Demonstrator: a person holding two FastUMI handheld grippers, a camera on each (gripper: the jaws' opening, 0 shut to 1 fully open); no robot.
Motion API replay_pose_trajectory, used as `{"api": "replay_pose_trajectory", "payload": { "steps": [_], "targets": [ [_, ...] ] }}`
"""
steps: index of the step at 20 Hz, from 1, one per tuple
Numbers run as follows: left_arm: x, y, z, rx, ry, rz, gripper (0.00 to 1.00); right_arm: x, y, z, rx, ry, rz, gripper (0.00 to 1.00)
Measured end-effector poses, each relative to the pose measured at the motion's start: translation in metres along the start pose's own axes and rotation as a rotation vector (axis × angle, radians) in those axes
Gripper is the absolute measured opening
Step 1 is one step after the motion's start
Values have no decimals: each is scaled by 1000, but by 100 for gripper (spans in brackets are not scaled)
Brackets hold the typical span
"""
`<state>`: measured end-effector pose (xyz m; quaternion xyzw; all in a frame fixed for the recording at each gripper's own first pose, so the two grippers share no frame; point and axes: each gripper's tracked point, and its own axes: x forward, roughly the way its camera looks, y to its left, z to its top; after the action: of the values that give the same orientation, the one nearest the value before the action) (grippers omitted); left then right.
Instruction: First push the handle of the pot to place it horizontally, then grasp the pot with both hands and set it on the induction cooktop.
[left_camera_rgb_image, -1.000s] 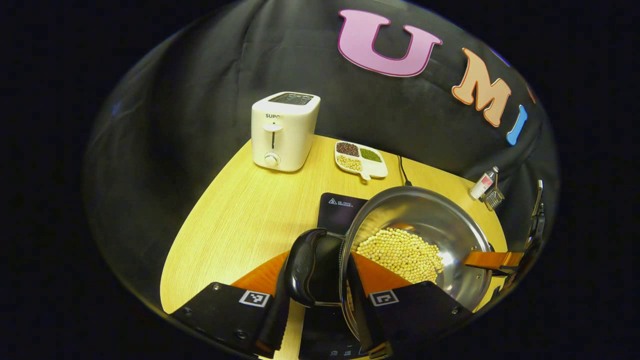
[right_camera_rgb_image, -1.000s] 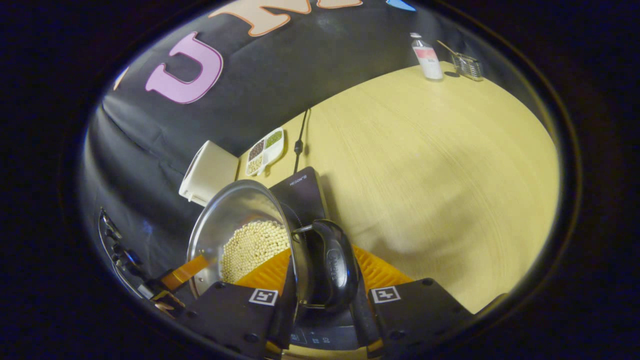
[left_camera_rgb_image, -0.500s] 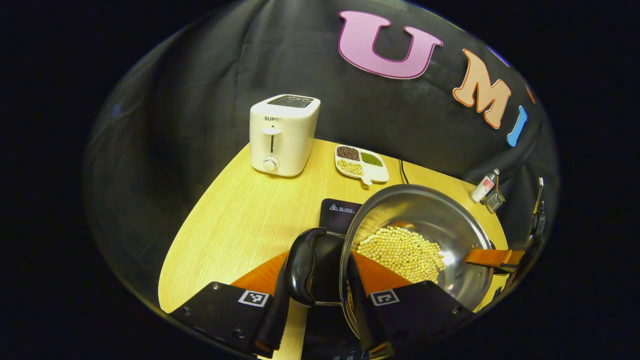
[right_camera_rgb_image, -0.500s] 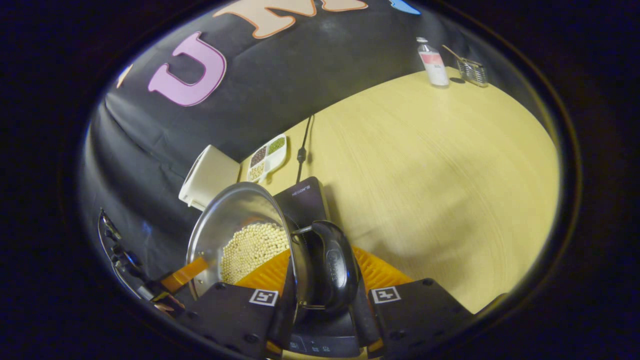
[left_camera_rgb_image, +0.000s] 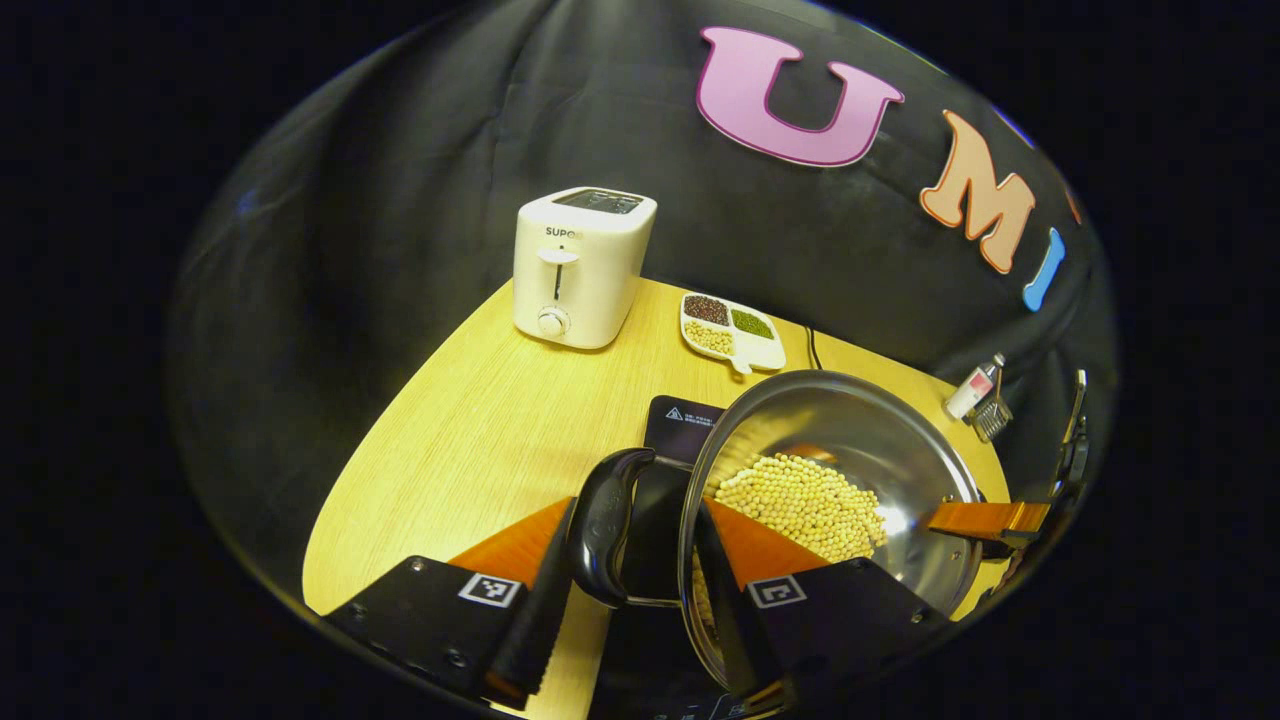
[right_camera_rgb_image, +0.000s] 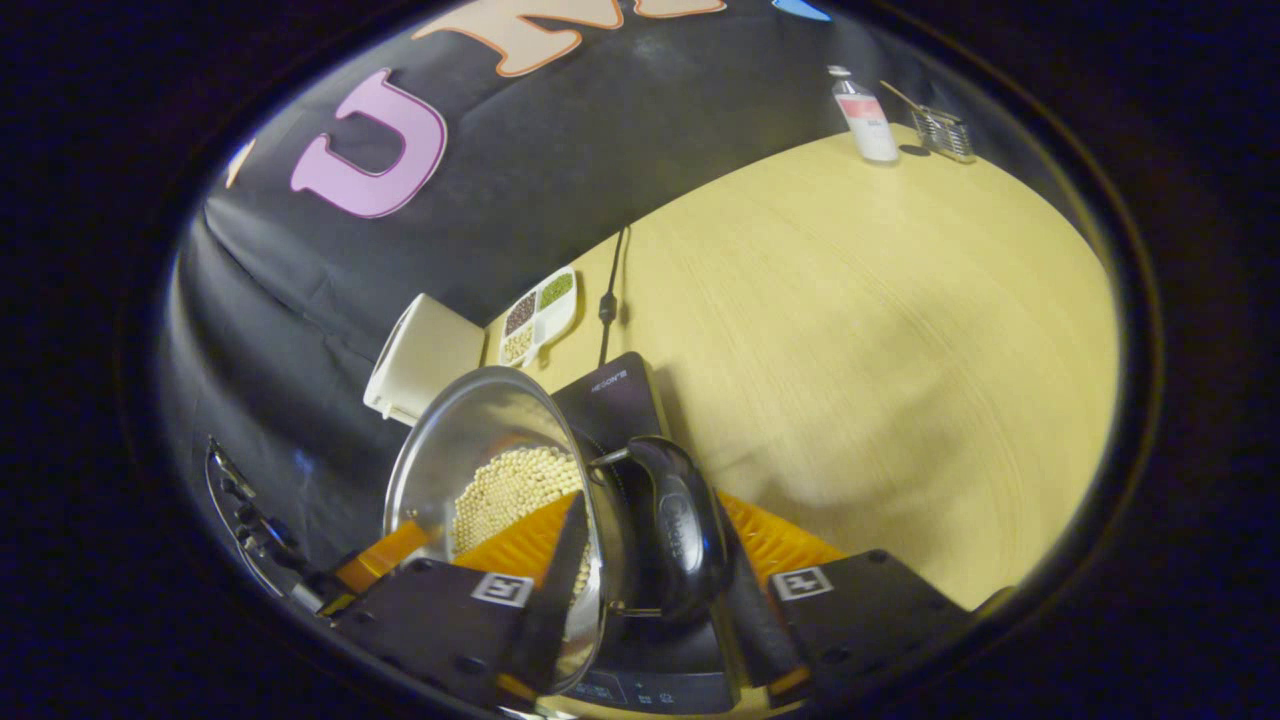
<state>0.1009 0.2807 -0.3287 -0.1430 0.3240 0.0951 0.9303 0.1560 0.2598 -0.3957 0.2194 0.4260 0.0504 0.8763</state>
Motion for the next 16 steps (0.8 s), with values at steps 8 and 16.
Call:
{"api": "replay_pose_trajectory", "payload": {
  "steps": [8, 16],
  "targets": [
    [-34, 4, 29, 40, -126, 45, 97, -35, -3, 34, -26, -128, 31, 100],
    [-80, -21, 64, 207, -240, 75, 96, -109, -24, 75, -106, -289, -23, 92]
  ]
}}
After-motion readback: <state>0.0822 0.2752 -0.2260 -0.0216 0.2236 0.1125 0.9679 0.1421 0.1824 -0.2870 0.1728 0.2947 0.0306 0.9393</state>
